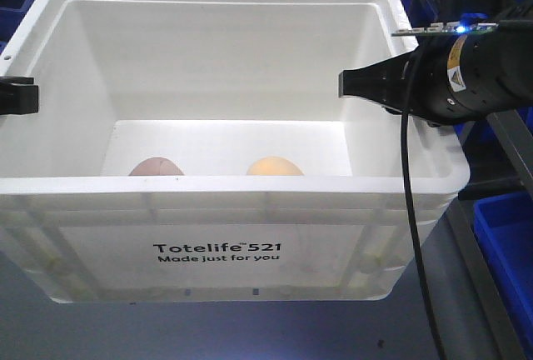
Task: Place moving items into box and shelve
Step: 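Keep gripping the tote rims as the base approaches the blue-bin rack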
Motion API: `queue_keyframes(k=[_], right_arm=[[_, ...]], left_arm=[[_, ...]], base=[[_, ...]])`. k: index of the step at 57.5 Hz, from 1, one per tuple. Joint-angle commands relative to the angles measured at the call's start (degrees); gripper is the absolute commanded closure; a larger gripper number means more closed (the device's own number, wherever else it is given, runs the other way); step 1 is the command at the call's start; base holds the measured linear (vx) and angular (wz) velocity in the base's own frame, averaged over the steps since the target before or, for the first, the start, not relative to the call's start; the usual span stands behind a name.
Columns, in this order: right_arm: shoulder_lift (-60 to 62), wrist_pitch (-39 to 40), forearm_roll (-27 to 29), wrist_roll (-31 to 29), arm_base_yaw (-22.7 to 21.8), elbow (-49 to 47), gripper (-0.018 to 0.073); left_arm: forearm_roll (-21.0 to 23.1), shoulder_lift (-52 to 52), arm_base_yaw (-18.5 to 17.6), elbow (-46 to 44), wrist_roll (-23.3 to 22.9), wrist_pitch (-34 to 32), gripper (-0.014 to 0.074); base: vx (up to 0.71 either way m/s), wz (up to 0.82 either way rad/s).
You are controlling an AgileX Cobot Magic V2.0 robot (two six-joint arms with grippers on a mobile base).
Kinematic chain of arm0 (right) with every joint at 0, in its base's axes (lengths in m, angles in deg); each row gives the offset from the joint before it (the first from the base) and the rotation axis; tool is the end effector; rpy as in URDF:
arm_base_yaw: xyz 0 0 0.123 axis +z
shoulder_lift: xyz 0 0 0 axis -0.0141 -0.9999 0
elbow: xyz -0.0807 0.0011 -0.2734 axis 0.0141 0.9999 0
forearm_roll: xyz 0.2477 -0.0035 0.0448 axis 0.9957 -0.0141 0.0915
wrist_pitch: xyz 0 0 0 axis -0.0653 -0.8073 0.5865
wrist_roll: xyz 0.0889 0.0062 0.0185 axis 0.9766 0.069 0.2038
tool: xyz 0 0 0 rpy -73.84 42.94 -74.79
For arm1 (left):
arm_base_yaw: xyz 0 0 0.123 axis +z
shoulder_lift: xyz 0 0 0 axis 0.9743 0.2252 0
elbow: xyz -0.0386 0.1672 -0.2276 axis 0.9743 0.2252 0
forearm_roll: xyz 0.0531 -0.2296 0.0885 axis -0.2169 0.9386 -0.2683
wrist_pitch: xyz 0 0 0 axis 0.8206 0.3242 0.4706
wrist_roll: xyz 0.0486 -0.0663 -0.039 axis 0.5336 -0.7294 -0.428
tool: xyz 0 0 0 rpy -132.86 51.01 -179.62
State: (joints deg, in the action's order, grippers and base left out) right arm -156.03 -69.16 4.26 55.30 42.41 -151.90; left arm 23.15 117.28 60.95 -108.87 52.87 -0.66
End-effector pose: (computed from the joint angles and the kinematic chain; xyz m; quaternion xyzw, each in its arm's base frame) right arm 0.2211 0.1400 0.3656 -0.0286 0.9307 -0.0189 0.3642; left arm 0.1876 -0.0466 0.3761 0.0705 0.8984 -0.0449 0.4312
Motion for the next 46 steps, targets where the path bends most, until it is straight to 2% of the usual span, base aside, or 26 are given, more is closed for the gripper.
queue_keyframes(k=[1, 46], right_arm=[[1.94, 6.04, -5.87, -0.72, 0.38, -2.25, 0.0484], [1.94, 6.04, -5.87, -0.72, 0.38, -2.25, 0.0484]], left_arm=[[1.38, -1.50, -0.88, -2.47, 0.93, -8.95, 0.0477], [1.38, -1.50, -0.88, -2.47, 0.93, -8.95, 0.0477]], base=[[0.45, -0.03], [0.39, 0.13]])
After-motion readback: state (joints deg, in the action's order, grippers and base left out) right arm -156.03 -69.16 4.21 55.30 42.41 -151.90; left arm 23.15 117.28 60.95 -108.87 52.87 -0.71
